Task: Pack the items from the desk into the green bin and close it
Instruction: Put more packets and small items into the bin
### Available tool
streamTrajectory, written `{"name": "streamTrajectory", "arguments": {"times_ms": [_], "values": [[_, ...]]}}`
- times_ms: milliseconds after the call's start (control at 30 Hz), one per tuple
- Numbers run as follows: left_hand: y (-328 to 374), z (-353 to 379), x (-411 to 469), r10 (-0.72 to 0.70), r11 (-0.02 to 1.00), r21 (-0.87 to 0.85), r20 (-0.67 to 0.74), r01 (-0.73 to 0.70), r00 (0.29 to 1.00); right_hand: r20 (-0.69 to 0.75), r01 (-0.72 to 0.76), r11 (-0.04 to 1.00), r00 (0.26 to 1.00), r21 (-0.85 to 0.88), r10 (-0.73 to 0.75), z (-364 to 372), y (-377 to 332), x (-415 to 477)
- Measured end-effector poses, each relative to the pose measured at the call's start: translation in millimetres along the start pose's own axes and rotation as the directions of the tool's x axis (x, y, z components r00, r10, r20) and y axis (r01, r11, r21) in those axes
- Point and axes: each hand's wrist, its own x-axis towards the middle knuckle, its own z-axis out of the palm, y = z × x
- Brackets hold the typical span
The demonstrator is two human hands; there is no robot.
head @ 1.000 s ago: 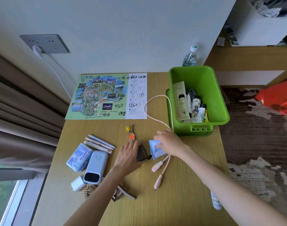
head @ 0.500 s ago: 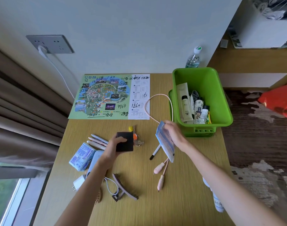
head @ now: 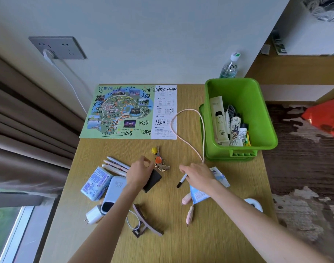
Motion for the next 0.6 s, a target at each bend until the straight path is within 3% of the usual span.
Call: {"name": "streamTrajectory", "arguments": {"times_ms": [233, 433, 600], "values": [[9.8, 16.4, 13.6, 0.052, 0.972, 0.227, 0.066, -0.066, 0.996, 0.01, 0.008, 0.999, 1.0, 0.035, -0.008, 2.4, -0.3, 1.8], [14.0, 24.5, 28.5, 0.022, 0.966, 0.255, 0.098, -0.046, 0.995, -0.101, -0.099, 0.954, 0.986, 0.284, 0.133, -18.6, 9.6, -8.5], [16.2, 24.4, 27.3, 0.033, 0.969, 0.241, 0.113, -0.059, 0.993, -0.221, -0.052, 0.919, 0.964, 0.391, 0.149, -56.7, 9.2, -27.4]]}}
